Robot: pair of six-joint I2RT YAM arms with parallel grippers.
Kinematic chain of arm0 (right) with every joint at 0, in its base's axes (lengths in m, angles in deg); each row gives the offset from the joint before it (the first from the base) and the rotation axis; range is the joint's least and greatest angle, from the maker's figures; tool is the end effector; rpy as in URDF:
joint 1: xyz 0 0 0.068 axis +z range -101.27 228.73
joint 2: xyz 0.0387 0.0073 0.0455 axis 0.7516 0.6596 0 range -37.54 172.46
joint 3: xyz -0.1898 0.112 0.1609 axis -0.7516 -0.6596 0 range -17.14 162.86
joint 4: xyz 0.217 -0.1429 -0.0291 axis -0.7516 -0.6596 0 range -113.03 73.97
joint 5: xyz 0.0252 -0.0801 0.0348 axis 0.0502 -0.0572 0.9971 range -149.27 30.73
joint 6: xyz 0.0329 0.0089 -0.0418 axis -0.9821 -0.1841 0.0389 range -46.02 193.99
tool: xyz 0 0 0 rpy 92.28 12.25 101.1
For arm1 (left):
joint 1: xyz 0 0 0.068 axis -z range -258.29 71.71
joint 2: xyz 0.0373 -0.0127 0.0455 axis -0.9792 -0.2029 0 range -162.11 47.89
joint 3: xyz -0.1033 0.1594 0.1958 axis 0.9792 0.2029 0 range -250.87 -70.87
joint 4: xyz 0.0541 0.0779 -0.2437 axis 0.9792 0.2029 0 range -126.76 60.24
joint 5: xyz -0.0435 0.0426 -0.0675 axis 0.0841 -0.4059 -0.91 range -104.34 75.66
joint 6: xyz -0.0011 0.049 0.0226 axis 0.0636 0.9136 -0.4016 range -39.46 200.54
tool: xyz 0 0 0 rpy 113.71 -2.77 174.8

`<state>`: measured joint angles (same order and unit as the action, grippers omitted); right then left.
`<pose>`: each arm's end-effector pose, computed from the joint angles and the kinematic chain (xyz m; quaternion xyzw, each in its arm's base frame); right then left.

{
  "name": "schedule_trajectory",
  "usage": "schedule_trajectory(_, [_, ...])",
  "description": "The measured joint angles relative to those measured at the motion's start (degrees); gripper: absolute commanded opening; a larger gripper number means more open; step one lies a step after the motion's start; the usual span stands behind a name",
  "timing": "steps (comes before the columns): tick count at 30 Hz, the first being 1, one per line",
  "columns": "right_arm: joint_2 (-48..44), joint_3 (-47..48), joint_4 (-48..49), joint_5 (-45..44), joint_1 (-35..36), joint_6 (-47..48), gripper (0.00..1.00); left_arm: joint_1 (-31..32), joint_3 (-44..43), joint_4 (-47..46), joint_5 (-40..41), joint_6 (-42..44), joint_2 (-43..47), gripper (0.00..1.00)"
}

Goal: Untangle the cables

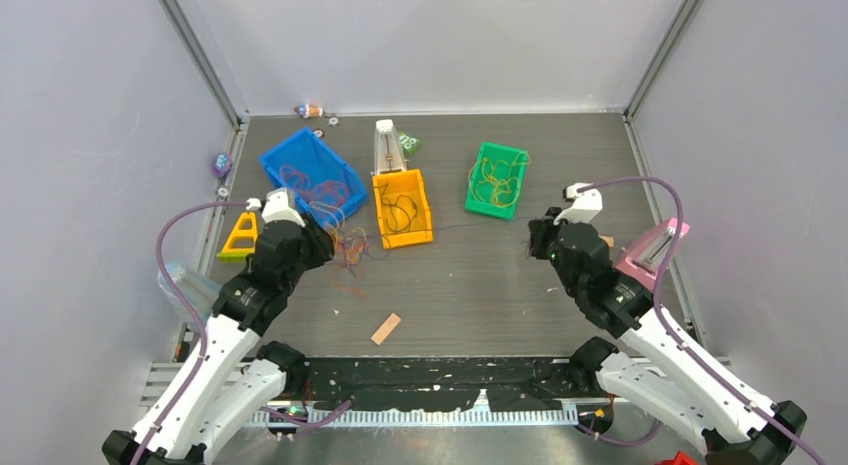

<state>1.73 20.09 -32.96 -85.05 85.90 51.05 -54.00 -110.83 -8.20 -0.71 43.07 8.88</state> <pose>0.1390 0.0861 0.2975 0.0303 0.8034 0.1265 0.5811 0.1448 -0.0561 0.2933 -0.1585 0.8367 -0.1769 0.4935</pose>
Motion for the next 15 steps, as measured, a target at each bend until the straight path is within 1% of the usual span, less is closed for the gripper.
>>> schedule_trajectory(1, [0.0, 0.6, -0.9, -1.6, -0.7, 0.4, 0.05, -0.5, 0.0, 0.8, 2.0, 0.6, 0.0, 0.78])
schedule_trajectory(3, [0.0, 3.0, -3.3, -4.9, -3.1, 2.0, 0.05, -2.3, 0.1, 3.6, 6.9, 2.4, 0.0, 0.88])
schedule_trajectory(4, [0.1, 4.3, -4.2, -5.5, -3.7, 2.8, 0.05, -2.7, 0.1, 4.3, 7.9, 3.0, 0.0, 0.91])
schedule_trajectory(6, [0.6, 8.3, -5.5, -5.4, -4.1, 4.7, 0.05, -3.0, 0.1, 5.0, 8.3, 5.1, 0.0, 0.92])
schedule_trajectory(9, [3.2, 15.3, -6.9, -2.5, -4.1, 7.3, 0.05, -3.0, 0.1, 4.4, 4.1, 9.0, 0.2, 0.91])
schedule_trajectory(12, [6.9, 23.6, -8.9, 2.3, -4.1, 9.9, 0.05, -2.8, 0.7, 1.3, -4.3, 11.4, 0.3, 0.92])
schedule_trajectory(15, [10.2, 29.8, -10.4, 6.0, -4.0, 11.6, 0.05, -0.9, 2.3, -3.5, -11.8, 12.4, -0.8, 0.95])
